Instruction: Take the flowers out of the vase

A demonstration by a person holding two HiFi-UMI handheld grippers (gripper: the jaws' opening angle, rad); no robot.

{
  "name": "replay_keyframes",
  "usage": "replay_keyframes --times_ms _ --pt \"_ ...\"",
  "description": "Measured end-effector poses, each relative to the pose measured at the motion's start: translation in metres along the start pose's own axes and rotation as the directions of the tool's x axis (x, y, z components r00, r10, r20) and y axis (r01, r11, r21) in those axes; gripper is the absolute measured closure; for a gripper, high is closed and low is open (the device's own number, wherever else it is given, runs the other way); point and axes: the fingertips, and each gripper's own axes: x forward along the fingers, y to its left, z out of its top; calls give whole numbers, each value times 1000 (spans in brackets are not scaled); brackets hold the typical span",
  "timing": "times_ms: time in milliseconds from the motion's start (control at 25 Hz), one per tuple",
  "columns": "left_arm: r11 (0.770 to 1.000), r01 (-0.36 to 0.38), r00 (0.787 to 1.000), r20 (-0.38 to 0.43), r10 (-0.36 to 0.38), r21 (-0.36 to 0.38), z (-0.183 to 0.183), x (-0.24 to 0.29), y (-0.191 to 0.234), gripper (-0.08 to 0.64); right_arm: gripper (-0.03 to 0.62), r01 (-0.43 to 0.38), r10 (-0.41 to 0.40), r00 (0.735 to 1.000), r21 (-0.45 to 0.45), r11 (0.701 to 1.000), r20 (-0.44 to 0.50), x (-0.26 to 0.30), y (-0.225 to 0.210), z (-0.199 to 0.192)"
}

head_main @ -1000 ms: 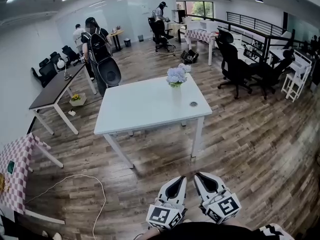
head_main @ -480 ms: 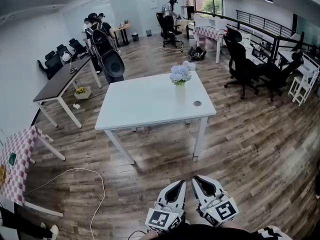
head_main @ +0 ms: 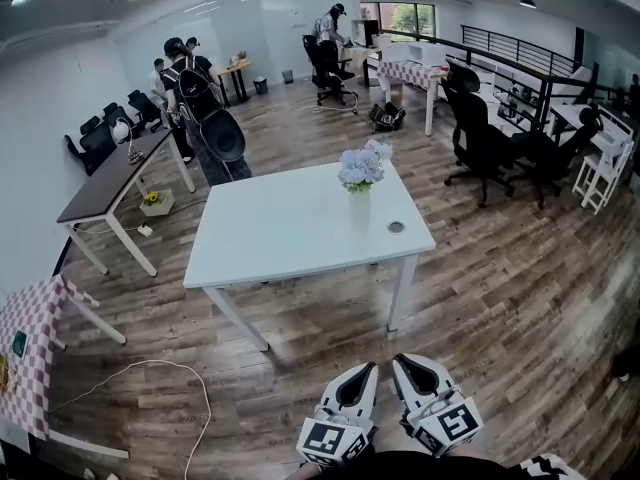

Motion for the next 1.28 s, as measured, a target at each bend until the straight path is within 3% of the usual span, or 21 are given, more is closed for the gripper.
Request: replay_keyframes --times_ms 360,600,760,1040,1280 --pt "997 62 998 -5 -62 37 18 61 72 555 563 46 -46 999 -12 999 -14 87 -37 -6" --pt "998 68 998 7 -68 10 39 99 120 555 561 61 -60 997 -7 998 53 148 -54 9" --pt "995 95 995 -15 -95 32 40 118 152 555 562 97 -97 995 -11 995 15 178 -67 -3" --pt "993 116 993 -7 -116 -4 41 140 171 555 561 116 -116 993 -12 993 21 202 -77 -14" --pt "992 121 993 3 -121 29 57 145 185 555 561 121 -122 992 18 992 38 224 -84 -1"
